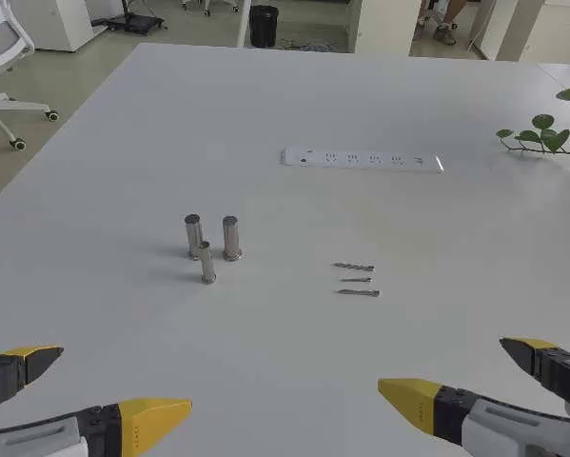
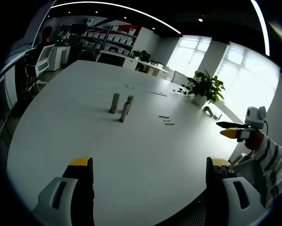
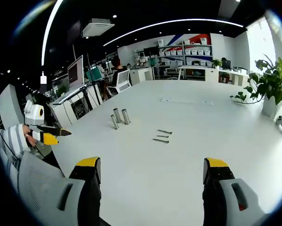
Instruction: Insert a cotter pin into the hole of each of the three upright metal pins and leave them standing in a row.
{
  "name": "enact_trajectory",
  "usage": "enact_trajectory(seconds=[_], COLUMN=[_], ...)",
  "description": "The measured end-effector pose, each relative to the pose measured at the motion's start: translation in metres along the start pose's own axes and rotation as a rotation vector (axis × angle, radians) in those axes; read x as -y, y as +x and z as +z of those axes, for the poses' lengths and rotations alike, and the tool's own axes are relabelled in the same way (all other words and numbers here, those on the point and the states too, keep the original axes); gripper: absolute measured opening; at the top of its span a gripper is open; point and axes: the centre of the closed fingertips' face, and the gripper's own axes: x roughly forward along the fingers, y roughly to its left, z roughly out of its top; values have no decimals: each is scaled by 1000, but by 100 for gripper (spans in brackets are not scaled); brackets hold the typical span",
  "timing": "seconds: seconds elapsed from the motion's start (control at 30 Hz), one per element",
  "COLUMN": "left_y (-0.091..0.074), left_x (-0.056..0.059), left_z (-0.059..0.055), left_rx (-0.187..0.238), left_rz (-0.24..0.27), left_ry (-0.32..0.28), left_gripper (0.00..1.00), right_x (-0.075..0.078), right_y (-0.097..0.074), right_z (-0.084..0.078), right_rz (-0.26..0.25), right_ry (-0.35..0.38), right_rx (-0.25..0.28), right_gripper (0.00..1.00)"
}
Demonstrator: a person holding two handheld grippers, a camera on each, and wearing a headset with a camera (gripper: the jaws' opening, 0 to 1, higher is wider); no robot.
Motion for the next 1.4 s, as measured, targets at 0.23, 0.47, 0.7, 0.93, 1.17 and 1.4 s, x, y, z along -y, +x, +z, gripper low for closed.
enact_trajectory(seconds=[0.23,0.47,0.7,0.93,1.17,1.4], left_y=[-2,-3,1,1,-1,1], left_x=[5,8,14,7,2,-1], left_z=[0,1,-5,0,11,14], left_rx=[-1,-1,-19,-2,53,27], left_rz=[-1,-4,-23,3,7,20], left_ry=[1,6,12,92,83,118], left_gripper=[99,99,99,99,99,99], right_x=[-3,-3,1,3,10,10], right_y=[2,3,1,-3,-7,-10], right_z=[-1,-1,-2,-2,-3,-5], right_rz=[20,29,25,20,-6,-12], right_ry=[-14,-19,-21,-28,-16,-8], right_rx=[-10,-12,-20,-29,-31,-36], right_gripper=[89,89,89,88,88,88])
